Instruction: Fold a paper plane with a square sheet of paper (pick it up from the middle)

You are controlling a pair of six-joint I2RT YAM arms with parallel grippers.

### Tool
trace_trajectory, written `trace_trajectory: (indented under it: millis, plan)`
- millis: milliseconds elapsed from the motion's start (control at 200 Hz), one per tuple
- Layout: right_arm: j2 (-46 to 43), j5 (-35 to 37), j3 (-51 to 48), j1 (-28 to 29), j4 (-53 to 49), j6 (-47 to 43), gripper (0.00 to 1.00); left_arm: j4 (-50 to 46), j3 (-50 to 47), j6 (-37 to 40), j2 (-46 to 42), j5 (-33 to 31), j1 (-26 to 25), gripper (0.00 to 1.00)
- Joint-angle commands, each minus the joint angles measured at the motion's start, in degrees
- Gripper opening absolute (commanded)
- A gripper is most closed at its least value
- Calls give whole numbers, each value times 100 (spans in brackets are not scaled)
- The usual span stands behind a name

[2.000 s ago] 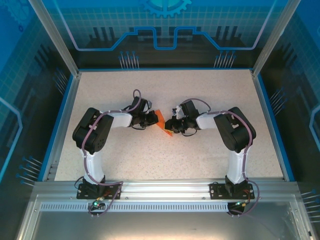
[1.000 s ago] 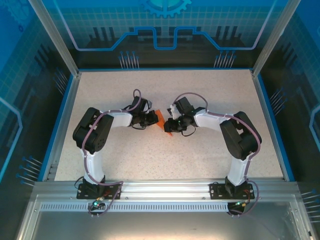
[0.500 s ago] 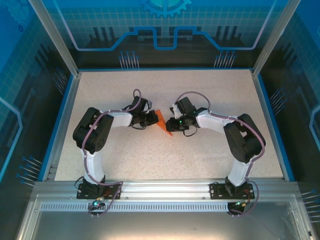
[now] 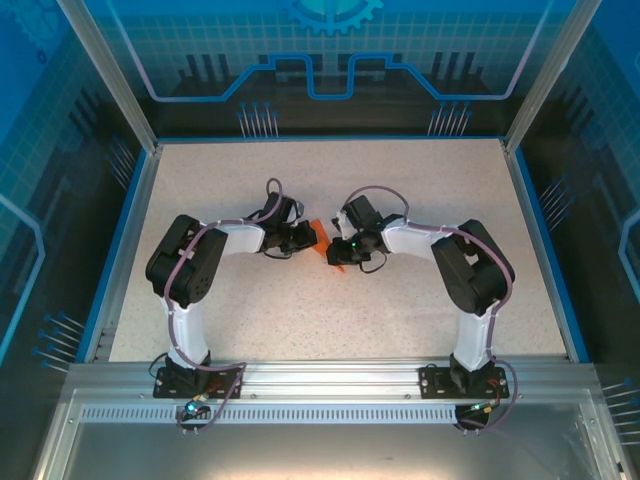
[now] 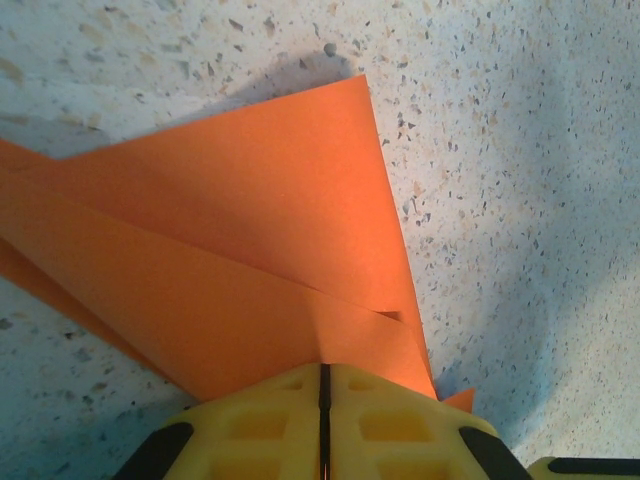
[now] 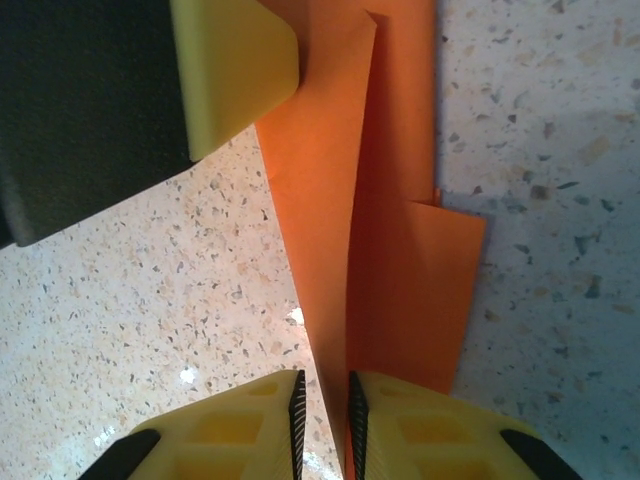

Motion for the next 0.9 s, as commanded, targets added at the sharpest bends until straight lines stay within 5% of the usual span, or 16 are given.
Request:
trace_trajectory:
  millis: [0, 220, 530, 895]
  plan:
    - [150, -112, 143, 65, -156, 43, 21, -341, 11, 42, 106, -73, -2, 12]
    - [340, -257, 125, 1, 54, 166, 19, -301, 17, 56, -153, 63, -3, 15]
    - [392, -1022, -256, -306, 735, 535, 2, -199, -43, 78, -637, 134, -4, 27]
    - [502, -2258, -883, -776, 2208, 1415, 0, 601, -469, -110, -783, 437, -4, 42]
